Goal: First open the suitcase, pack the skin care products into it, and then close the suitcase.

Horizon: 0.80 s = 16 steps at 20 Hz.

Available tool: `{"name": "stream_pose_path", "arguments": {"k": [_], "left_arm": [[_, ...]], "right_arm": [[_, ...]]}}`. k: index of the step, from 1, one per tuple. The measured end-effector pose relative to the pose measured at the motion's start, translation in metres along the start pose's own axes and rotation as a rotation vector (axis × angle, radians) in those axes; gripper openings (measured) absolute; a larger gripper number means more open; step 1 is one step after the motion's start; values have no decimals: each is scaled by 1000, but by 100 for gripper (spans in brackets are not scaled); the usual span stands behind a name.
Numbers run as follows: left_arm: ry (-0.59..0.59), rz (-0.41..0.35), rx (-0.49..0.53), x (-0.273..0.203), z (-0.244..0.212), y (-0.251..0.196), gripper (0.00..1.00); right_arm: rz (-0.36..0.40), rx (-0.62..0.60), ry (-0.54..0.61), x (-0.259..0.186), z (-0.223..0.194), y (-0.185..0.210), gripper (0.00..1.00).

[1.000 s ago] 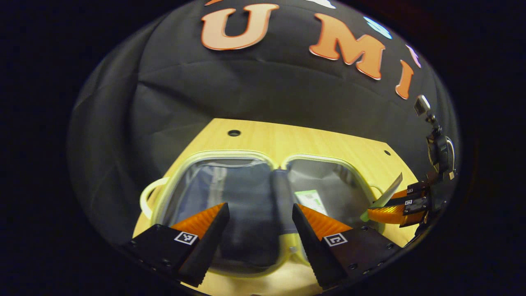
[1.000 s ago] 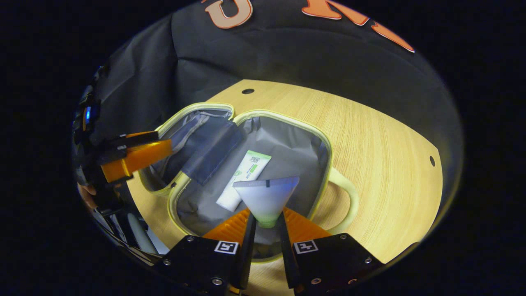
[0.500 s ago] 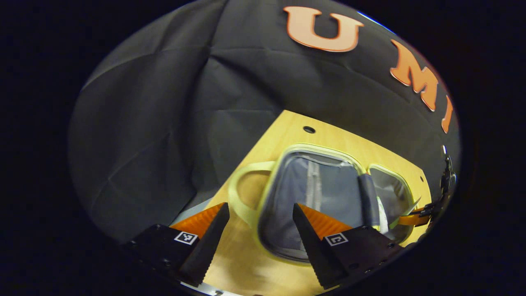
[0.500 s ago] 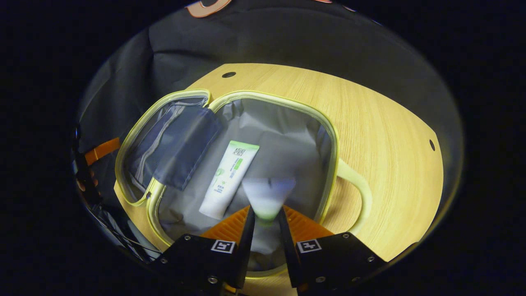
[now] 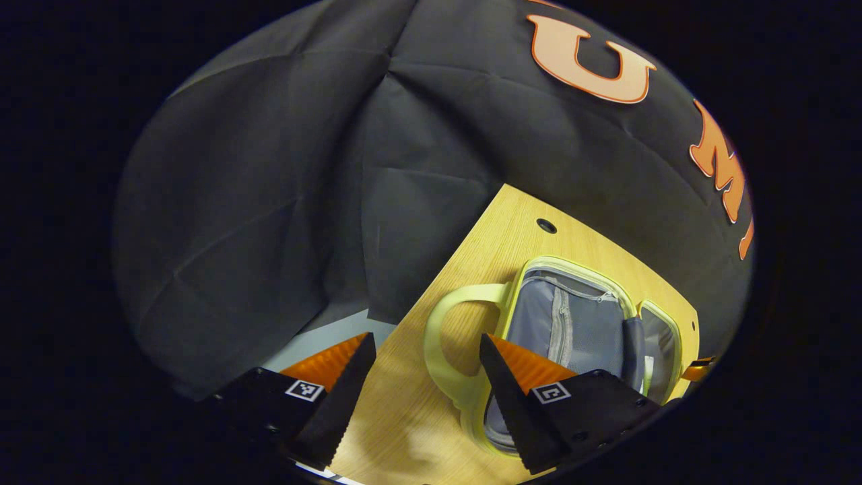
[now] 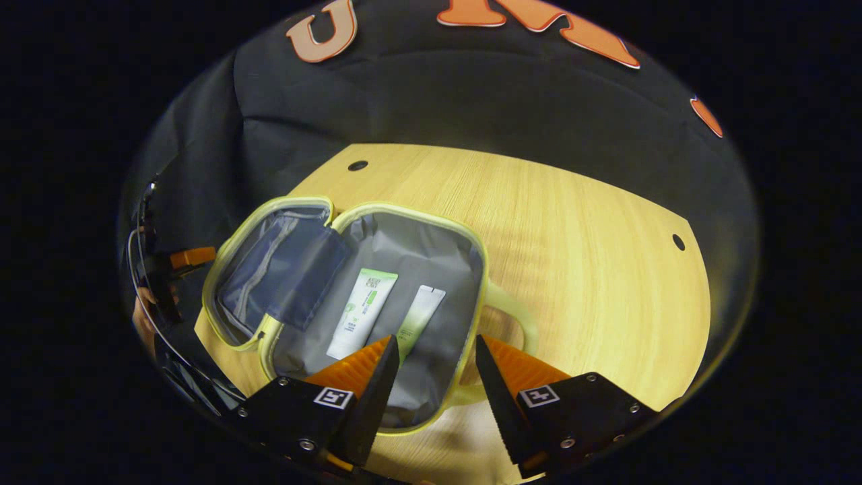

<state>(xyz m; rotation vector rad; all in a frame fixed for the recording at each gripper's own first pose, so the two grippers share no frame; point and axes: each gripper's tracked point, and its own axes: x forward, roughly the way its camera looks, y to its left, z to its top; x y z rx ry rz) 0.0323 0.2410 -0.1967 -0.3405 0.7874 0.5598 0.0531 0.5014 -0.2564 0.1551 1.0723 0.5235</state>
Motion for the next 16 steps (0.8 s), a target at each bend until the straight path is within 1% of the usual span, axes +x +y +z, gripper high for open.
{"name": "stream_pose_path", "arguments": {"k": [2,4,5,6,7,8,9,10,12,13,15,16], "left_arm": [[29,4,10,20,-4,-1,95],[58,-6,3,37,-6,1,95],[77,-11,-9,41,-6,4,91],[101,-17,-12,47,-9,7,86],[120,-17,-10,53,-12,9,79],[143,-27,-6,58,-18,6,74],[144,-28,2,61,-16,4,57],[138,-61,2,66,-16,-5,49],[145,-47,36,61,-12,-6,17],[124,-44,57,61,-6,-7,17],[95,-58,88,48,4,-15,9],[65,-54,107,44,13,-16,9]], "right_arm": [[-10,22,-37,-22,10,-9,80],[-35,27,-83,-43,20,-24,82],[-51,28,-106,-55,24,-31,77],[-66,32,-122,-64,28,-38,82],[-80,40,-144,-74,32,-45,83],[-90,48,-167,-83,39,-51,83],[-96,56,-184,-90,42,-55,83],[-103,61,-200,-96,45,-59,83],[-130,56,-230,-107,51,-71,83],[-139,48,-247,-112,54,-75,83],[-155,34,-276,-119,59,-80,83],[-163,23,-289,-121,60,-84,83]]}}
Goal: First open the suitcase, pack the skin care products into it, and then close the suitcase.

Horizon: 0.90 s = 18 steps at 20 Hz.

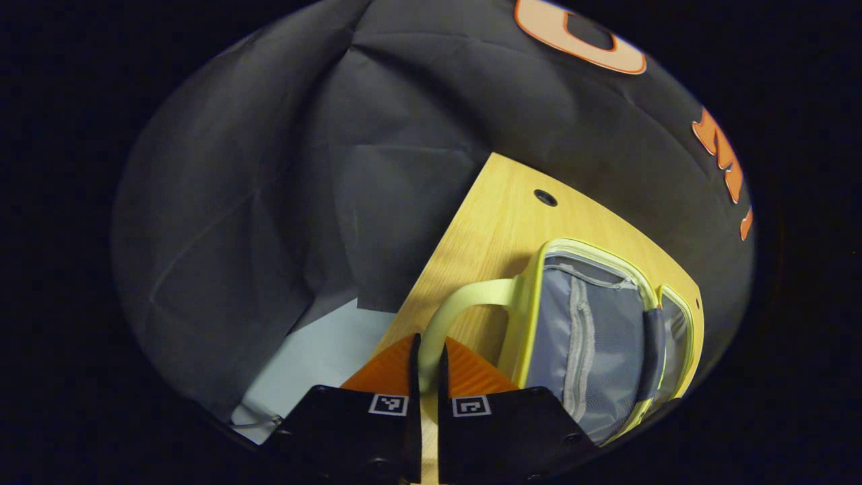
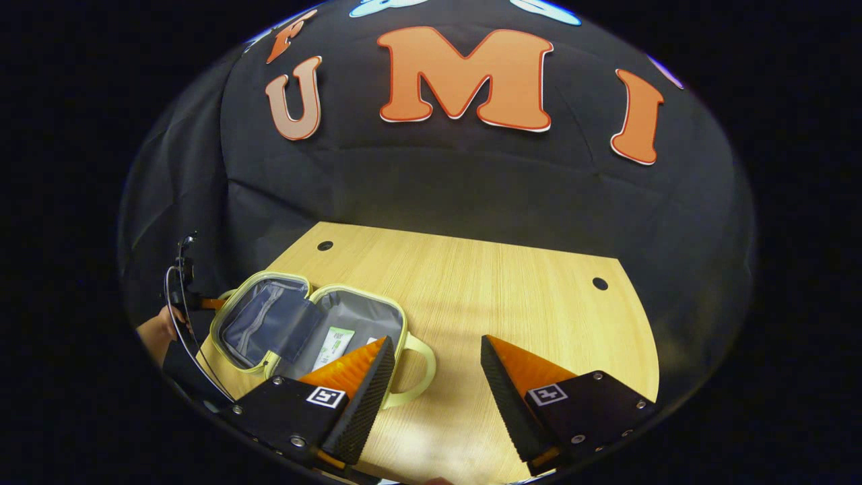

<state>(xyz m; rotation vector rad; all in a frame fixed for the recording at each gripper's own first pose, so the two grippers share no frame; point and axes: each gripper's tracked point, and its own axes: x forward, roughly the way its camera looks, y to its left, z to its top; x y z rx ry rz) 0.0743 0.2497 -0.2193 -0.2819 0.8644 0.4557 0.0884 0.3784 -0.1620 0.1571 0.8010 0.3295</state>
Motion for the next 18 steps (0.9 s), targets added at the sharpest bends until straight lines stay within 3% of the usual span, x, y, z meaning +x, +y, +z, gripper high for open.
{"name": "stream_pose_path", "arguments": {"k": [4,10,18], "left_arm": [[-114,-7,86,-39,39,-18,9],[-288,-97,112,-120,95,-82,8],[-400,-165,164,-198,117,-172,8]], "right_arm": [[-2,-45,-38,-6,5,-8,83],[42,-76,-70,-15,9,-7,84],[87,-108,-160,-30,22,-29,85]]}}
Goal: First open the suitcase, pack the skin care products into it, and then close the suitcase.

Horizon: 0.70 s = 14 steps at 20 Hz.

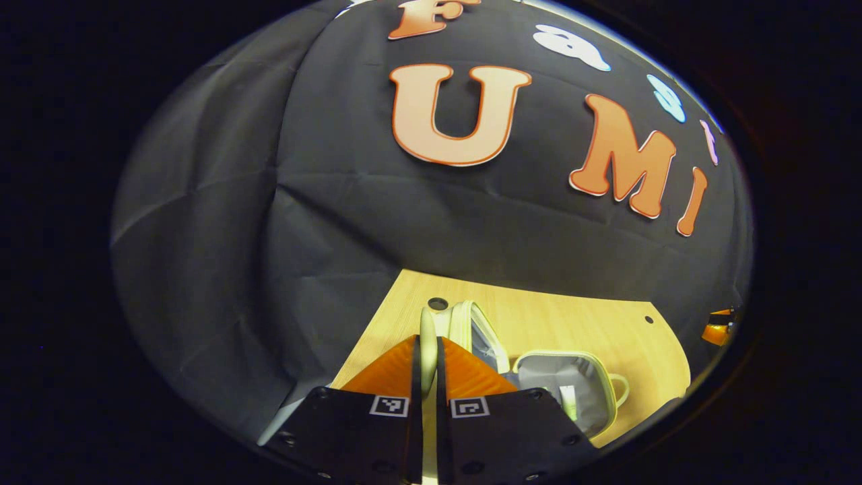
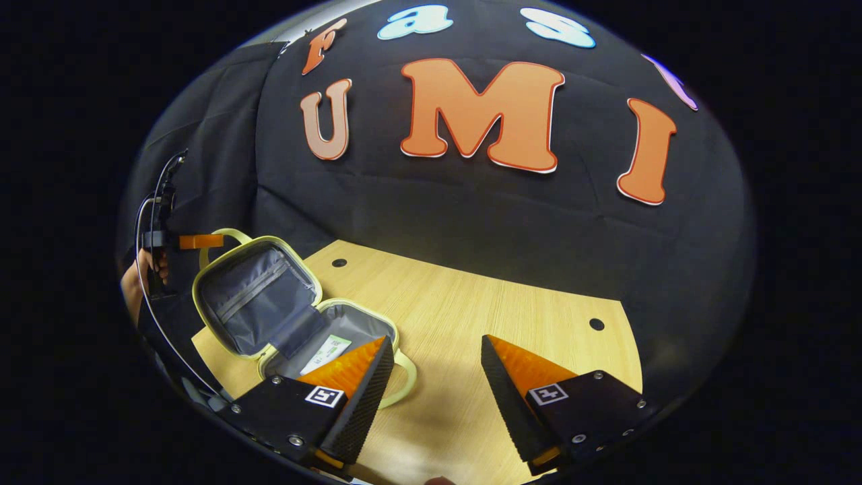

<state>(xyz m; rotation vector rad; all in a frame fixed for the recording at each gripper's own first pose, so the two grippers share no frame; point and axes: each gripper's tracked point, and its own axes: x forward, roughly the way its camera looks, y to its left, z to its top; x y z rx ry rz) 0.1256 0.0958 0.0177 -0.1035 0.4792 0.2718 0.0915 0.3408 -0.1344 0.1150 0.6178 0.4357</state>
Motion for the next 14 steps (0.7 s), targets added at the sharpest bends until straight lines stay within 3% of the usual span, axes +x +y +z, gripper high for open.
{"name": "stream_pose_path", "arguments": {"k": [7,14], "left_arm": [[-59,-68,48,-28,23,-103,8],[-68,-159,65,-33,11,-213,8]], "right_arm": [[18,-52,-48,-25,-13,-27,85],[27,-27,-45,-48,-36,-63,85]]}}
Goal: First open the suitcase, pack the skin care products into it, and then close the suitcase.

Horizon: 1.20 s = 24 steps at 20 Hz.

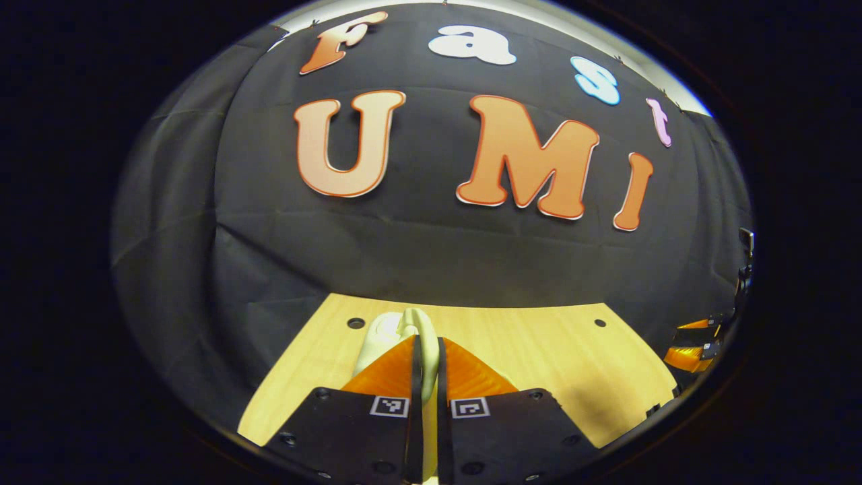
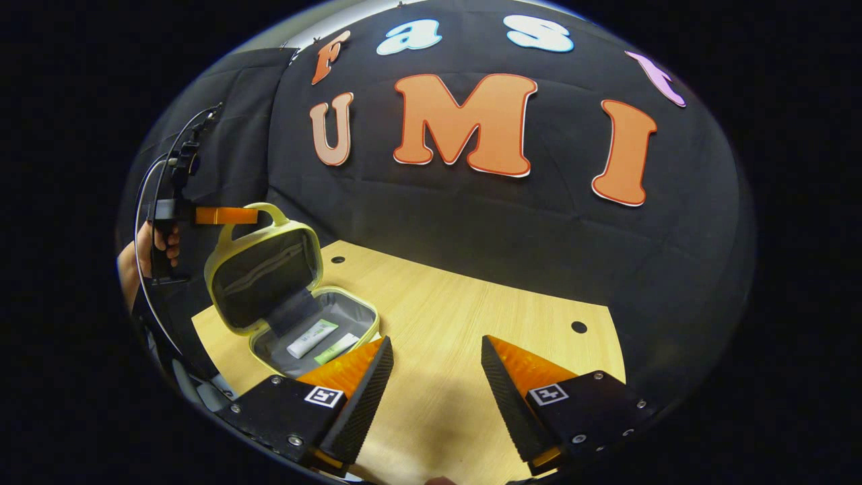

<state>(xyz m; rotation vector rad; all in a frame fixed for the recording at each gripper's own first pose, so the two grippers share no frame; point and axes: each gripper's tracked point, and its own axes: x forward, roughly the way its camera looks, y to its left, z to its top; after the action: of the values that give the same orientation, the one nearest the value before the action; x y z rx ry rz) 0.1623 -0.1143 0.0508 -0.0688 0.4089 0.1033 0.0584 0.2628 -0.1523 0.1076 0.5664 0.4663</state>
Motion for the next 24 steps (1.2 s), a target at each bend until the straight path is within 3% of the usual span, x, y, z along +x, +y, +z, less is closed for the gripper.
{"name": "stream_pose_path", "arguments": {"k": [9,16,17,19,22,24], "left_arm": [[43,-93,-38,21,-48,-102,8],[60,-64,-101,41,-86,-144,8],[75,-86,-108,40,-91,-154,8],[70,-104,-116,42,-93,-168,16],[18,-88,-94,36,-79,-176,11],[3,-75,-80,30,-74,-181,21]], "right_arm": [[-7,66,3,-30,-31,-36,85],[40,68,-11,-43,-43,-28,85],[46,56,-15,-44,-43,-27,86],[57,58,-20,-45,-41,-25,85],[75,102,-64,-45,-28,-24,85],[63,106,-99,-43,-18,-27,85]]}}
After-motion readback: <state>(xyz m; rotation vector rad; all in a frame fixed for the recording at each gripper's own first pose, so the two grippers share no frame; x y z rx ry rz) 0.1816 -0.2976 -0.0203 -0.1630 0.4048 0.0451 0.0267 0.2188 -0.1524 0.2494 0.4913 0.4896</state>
